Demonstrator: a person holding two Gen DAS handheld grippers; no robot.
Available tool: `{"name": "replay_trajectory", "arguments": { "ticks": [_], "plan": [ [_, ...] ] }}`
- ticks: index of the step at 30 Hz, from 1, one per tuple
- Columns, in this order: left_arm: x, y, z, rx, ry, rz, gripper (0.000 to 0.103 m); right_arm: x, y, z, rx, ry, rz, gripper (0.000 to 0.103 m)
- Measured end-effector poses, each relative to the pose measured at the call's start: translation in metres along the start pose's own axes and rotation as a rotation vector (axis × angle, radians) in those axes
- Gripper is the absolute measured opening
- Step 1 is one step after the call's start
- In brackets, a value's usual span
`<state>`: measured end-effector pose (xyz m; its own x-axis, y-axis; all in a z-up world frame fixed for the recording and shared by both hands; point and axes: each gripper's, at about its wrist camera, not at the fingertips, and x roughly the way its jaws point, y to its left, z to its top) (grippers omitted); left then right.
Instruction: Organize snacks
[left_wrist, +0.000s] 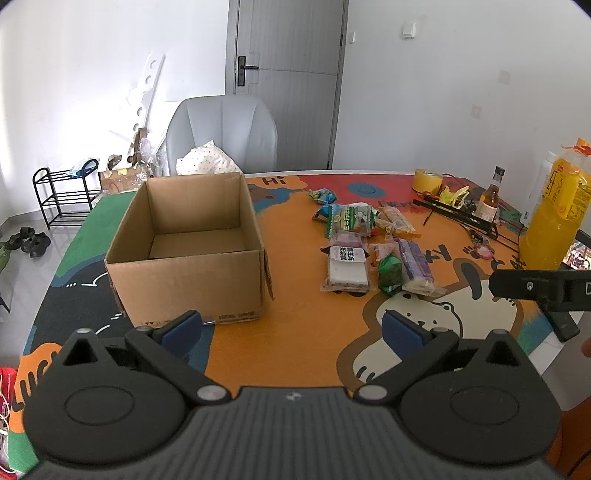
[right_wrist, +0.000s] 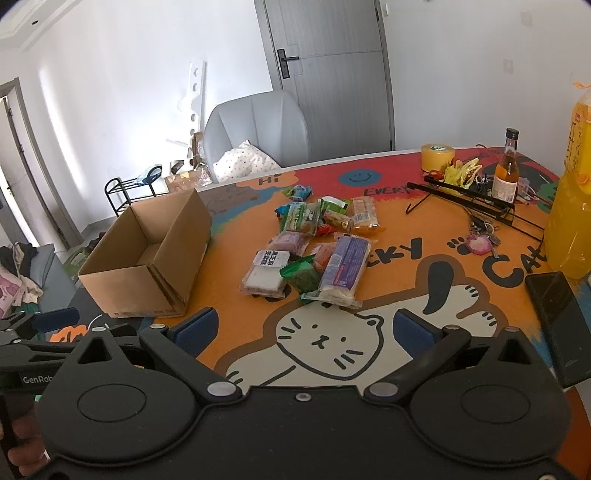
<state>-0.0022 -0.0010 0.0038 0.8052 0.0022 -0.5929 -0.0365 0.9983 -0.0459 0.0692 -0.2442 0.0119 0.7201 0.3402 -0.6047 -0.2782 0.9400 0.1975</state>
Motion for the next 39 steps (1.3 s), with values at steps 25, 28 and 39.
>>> {"name": "replay_trajectory", "arguments": {
  "ticks": [25,28,39],
  "plan": [
    [-0.018,0.011,0.008,-0.009,-0.039,0.023,0.103,-0.005,0.015,0.006,-0.045,-0.007,0.017,0.103],
    [-0.020,0.011,0.009,-0.007,-0.043,0.023,0.103,-0.005,0.016,0.006,-0.046,-0.009,0.019,0.103],
    [-0.020,0.016,0.009,-0.014,-0.045,0.030,0.103,-0.006,0.018,0.007,-0.052,-0.013,0.013,0.103]
  ]
}}
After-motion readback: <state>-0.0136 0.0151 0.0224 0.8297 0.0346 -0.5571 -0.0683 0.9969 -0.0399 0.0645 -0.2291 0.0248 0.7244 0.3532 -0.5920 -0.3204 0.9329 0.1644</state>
